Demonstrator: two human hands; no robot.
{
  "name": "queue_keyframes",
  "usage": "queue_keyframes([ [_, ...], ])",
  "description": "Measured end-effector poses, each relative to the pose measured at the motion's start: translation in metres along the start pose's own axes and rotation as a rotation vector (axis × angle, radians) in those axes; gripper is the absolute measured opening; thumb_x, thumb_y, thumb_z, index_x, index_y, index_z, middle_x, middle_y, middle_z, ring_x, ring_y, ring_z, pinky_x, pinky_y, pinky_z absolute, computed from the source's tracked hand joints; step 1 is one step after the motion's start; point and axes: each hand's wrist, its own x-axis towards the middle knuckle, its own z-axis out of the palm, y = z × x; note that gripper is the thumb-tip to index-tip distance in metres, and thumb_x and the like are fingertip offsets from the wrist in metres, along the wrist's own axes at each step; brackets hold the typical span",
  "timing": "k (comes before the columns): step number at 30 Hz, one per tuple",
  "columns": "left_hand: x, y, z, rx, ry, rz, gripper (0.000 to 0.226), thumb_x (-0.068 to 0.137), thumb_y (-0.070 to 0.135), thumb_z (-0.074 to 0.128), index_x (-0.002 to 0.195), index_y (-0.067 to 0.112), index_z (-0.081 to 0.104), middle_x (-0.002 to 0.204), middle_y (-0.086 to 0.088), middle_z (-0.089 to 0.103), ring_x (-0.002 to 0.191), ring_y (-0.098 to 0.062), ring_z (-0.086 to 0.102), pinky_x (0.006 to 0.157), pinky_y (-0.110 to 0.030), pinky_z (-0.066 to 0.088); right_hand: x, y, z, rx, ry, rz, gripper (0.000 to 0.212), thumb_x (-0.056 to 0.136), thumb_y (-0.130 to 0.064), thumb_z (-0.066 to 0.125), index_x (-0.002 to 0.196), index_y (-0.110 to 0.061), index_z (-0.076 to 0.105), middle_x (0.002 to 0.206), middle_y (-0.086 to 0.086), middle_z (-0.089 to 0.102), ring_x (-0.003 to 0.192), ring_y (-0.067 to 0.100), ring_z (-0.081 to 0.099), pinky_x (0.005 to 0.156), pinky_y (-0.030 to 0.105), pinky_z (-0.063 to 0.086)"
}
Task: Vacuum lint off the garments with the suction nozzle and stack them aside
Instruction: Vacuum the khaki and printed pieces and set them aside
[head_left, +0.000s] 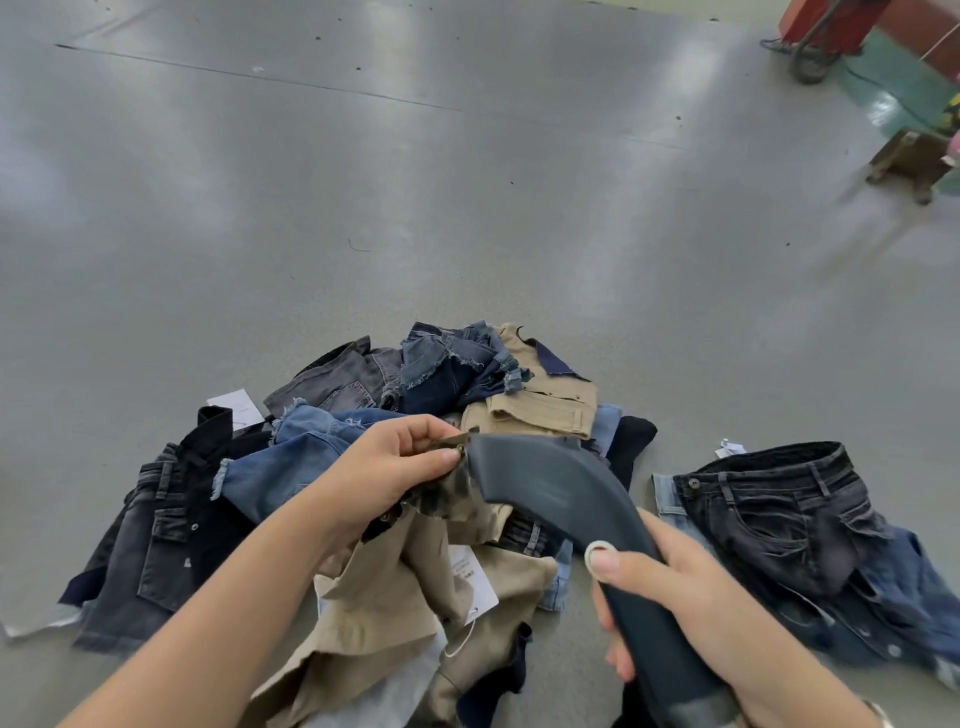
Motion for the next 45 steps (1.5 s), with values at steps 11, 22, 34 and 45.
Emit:
queue_keyframes([
  [11,-0.001,0.002,-0.001,0.03,-0.057,-0.01,0.01,0.092,0.001,0.058,0.094,0.008,0.065,0.083,-0.005,0.072,0.073,-0.013,0.066,0.066,-0.021,0.054,-0.003,0.0,-0.001,-0.023,-0.008,0.014,0.029,0.063,-0.042,0.074,0.089,-0.032,0.066,0.064,0.015,0.06,0.046,0.03,0.056,0.047,0.032,0.048],
  [22,0.061,0.045,0.013,-0.437,0.238,0.019,0.019,0.094,0.01,0.053,0.105,0.017,0.067,0.091,-0.005,0.075,0.076,-0.015,0.072,0.062,-0.025,0.056,-0.01,-0.014,-0.021,0.084,0.393,-0.144,0.041,0.065,-0.038,0.07,0.092,-0.01,0.058,0.065,0.015,0.06,0.046,0.03,0.057,0.043,0.034,0.048],
  [34,0.044,-0.084,0.044,0.915,-0.003,0.313,0.019,0.093,0.017,0.05,0.109,0.024,0.057,0.108,0.011,0.054,0.093,0.002,0.052,0.085,-0.027,0.048,-0.003,-0.008,-0.022,0.036,0.423,-0.103,0.039,0.07,-0.037,0.067,0.095,-0.009,0.057,0.064,0.011,0.062,0.049,0.03,0.059,0.046,0.033,0.049],
  [45,0.131,-0.152,0.119,1.111,0.324,-0.181,0.077,0.086,0.042,0.064,0.147,0.02,0.023,0.141,0.0,0.044,0.131,-0.021,0.042,0.104,-0.036,0.035,0.024,0.004,-0.039,0.048,0.507,-0.016,0.018,0.087,-0.025,0.062,0.09,-0.009,0.054,0.06,0.012,0.06,0.047,0.029,0.057,0.042,0.029,0.046],
])
